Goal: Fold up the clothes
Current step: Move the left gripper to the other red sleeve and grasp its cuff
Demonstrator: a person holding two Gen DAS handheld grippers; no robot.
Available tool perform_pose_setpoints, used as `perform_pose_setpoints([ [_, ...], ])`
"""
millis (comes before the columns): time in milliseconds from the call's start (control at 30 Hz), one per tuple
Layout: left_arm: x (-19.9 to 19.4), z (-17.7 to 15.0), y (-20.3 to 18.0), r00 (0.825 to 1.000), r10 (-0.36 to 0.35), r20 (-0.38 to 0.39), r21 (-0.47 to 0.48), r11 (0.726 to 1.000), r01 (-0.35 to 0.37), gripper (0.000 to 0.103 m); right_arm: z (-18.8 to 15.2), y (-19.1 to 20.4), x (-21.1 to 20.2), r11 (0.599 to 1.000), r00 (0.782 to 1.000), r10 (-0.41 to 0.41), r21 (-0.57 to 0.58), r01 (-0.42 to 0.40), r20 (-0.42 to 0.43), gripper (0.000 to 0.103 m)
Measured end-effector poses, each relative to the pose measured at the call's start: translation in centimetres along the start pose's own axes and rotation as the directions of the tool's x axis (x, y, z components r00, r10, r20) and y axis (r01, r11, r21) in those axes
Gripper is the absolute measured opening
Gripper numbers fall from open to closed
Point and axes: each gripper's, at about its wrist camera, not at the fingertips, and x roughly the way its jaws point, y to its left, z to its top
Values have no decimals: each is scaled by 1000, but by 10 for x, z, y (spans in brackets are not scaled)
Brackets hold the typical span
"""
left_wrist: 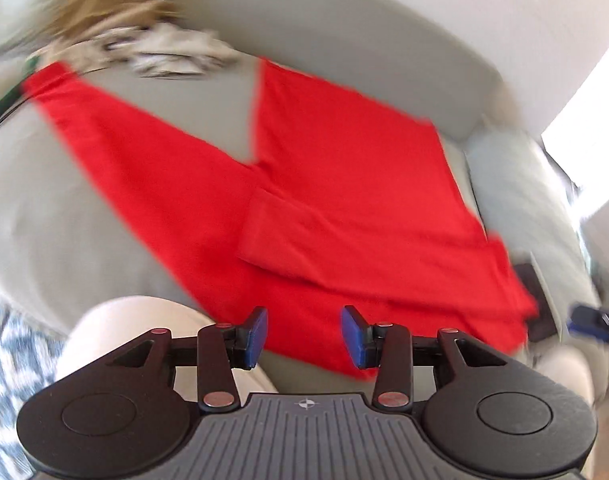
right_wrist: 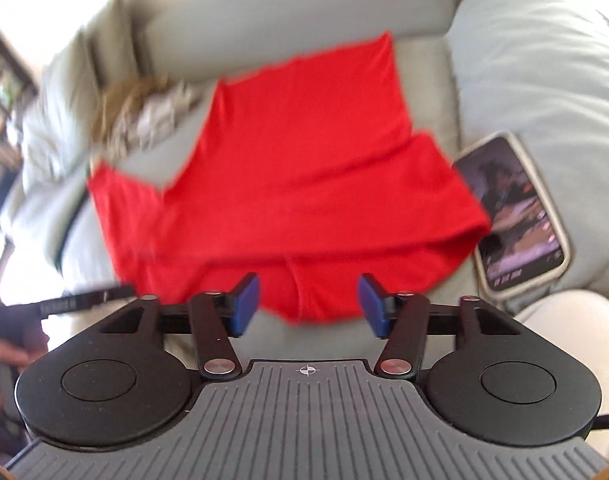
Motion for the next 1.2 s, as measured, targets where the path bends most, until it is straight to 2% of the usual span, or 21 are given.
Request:
perform_pose_setpoints([
  [67,-7,9,34,997,24,67,-157,988,-14,44,11,-1,-1,995,999,8,96,-12,40,84],
  [200,-14,24,97,980,50,193,-396,918,32,43,27,1,8,972,997,31,229,-45,66,84],
  [300,-5,38,140,963,50,263,-529,842,101,41,34,14,21,967,999,13,253,-26,50,84],
  [433,22,58,190,947,3,320,-659,719,221,41,40,35,33,965,999,34,260,-40,25,83],
  [533,54,75,215,953,-44,298,-716,651,254,44,42,50,35,969,998,54,241,-58,20,83],
  [567,61,81,219,953,-44,300,-718,647,256,45,42,55,35,971,998,59,232,-62,21,83],
  [700,84,117,229,956,-49,289,-706,663,248,48,47,71,34,977,997,67,199,-73,38,83],
  [800,100,138,239,957,-49,287,-720,648,249,46,52,83,38,982,996,70,174,-77,45,83],
  [867,109,150,247,954,-38,299,-738,624,256,44,54,90,41,985,996,79,153,-84,42,83],
  [900,114,154,253,951,-34,308,-758,596,267,40,55,93,43,986,996,84,141,-89,39,83],
  [967,123,160,266,943,-32,332,-807,508,301,38,56,99,46,989,995,91,111,-94,28,83],
  [1000,127,163,270,936,-26,350,-820,475,320,37,56,101,47,991,996,90,98,-92,26,83],
  [1033,129,166,274,933,-14,359,-828,457,325,37,56,103,48,992,996,88,85,-90,26,83],
  [1100,134,175,278,931,6,365,-832,451,324,36,56,105,48,994,996,84,66,-85,25,83],
  [1167,140,182,281,935,23,354,-832,465,304,30,56,105,50,995,996,83,57,-84,24,83],
  [1200,142,184,281,940,43,340,-835,473,280,23,55,104,51,995,996,83,57,-84,20,83],
])
